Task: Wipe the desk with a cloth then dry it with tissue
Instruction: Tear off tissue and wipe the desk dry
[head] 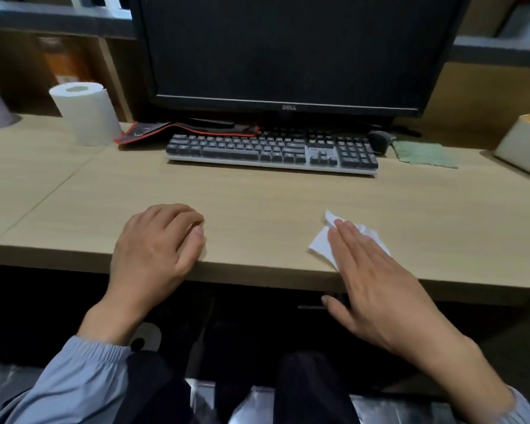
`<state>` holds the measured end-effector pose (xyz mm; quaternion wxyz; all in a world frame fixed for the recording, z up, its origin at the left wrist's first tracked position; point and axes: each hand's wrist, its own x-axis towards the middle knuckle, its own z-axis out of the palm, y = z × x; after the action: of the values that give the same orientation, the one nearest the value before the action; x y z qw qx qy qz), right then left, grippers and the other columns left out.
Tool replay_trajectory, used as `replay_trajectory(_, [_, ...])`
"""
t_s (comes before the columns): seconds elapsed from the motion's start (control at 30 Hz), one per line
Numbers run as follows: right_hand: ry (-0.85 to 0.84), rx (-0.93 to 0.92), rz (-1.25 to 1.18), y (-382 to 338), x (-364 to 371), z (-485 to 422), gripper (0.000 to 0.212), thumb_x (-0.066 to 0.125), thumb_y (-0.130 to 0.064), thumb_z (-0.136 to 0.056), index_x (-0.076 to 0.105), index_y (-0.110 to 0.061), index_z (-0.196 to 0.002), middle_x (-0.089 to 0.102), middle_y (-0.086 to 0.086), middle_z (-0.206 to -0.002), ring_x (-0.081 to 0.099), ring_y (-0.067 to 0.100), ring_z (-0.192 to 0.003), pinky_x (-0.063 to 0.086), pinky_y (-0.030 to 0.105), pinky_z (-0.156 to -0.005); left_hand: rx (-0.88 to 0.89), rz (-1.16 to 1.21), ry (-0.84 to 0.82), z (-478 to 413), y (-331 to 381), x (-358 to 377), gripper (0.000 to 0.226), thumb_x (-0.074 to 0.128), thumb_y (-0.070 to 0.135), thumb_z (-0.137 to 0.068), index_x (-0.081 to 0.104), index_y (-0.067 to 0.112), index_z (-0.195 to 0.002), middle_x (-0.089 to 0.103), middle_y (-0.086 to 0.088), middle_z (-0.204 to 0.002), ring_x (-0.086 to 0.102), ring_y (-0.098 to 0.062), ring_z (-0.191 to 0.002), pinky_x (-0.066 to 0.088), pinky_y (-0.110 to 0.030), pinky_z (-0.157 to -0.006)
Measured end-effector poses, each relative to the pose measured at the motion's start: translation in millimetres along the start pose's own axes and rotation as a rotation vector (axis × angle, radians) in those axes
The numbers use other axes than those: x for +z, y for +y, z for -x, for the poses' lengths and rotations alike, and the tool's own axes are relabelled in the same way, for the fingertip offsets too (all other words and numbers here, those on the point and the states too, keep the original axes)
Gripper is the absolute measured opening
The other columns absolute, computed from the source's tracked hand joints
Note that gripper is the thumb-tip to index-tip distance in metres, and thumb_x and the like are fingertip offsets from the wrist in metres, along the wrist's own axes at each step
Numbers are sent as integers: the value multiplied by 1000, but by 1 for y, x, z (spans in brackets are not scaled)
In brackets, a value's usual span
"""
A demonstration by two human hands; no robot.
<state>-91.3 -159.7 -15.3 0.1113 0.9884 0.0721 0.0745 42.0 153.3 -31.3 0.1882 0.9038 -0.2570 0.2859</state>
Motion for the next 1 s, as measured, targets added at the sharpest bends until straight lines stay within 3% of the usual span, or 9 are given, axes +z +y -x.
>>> replay_trajectory(0.17, [18,44,36,0,1,0,100,42,-64,-87,37,10,-153,35,31,-161,37,41,-150,28,47,-121,121,109,-11,-13,53,6,27,59,29,-99,74,12,-115,70,-3,-118,63,-24,-112,46,-43,-95])
replay_trajectory(0.33, [11,-6,-13,-20,0,-18,103,45,-63,-89,25,11,-158,21,33,-166,22,43,-156,22,49,-126,177,153,-24,-23,97,32,21,61,26,-97,73,13,-109,70,-2,-112,65,-26,-107,45,-40,-91])
replay_trajectory(0.47, [24,-44,-50,-21,0,-21,100,51,-56,-92,18,8,-160,15,29,-169,14,38,-159,16,47,-128,154,140,-51,-32,115,41,25,51,28,-98,71,14,-107,69,-1,-109,64,-27,-104,45,-40,-87])
replay_trajectory(0.8, [4,144,-2,59,12,39,94,46,-54,-87,31,8,-157,31,27,-164,31,36,-154,30,46,-124,233,176,-132,-49,164,62,22,54,30,-100,71,17,-106,68,1,-106,63,-26,-100,47,-43,-83])
replay_trajectory(1.0, [-17,216,-24,87,16,54,96,40,-57,-84,30,3,-159,29,22,-167,29,32,-156,18,40,-126,271,202,-161,-55,190,72,22,53,32,-99,69,17,-105,67,2,-105,63,-26,-98,46,-41,-81])
